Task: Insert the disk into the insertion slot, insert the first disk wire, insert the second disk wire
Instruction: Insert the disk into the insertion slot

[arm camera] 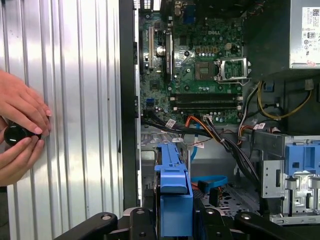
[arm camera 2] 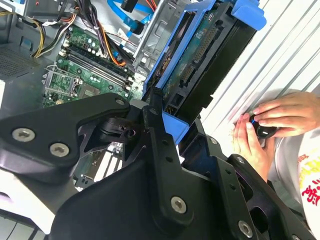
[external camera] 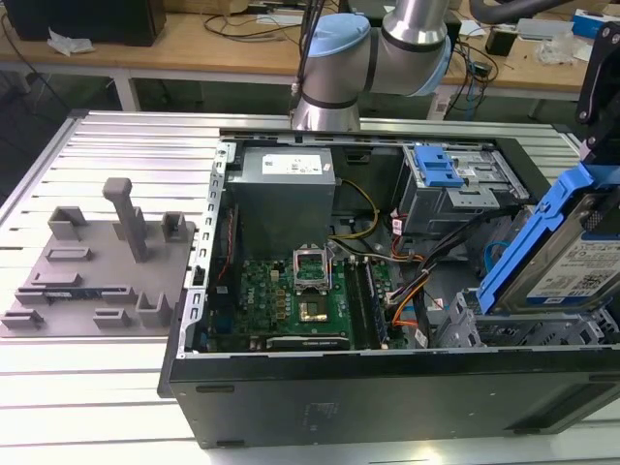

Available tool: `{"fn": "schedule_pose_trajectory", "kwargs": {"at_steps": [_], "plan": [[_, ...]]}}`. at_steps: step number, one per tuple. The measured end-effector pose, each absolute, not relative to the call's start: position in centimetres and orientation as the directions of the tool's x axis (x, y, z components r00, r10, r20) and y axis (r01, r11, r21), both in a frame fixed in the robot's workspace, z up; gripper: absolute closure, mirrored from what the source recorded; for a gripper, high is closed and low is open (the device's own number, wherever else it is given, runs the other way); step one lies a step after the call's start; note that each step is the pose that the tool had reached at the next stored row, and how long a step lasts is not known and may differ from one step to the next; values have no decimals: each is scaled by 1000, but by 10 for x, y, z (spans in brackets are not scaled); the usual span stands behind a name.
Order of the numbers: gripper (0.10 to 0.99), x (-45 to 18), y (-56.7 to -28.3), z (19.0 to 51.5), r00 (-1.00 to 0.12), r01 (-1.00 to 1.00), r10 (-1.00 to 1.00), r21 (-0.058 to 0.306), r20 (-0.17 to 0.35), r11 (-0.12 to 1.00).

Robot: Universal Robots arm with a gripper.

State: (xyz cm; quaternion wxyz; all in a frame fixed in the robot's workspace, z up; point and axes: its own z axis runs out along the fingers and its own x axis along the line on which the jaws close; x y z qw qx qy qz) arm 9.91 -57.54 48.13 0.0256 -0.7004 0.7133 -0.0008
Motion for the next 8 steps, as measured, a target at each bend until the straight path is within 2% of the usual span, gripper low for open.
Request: {"fn": "schedule_pose_trajectory", "kwargs": {"at_steps": [8], "plan": [[718,103,-569,480,-21,-999,-999,-37,-35,22]]}}
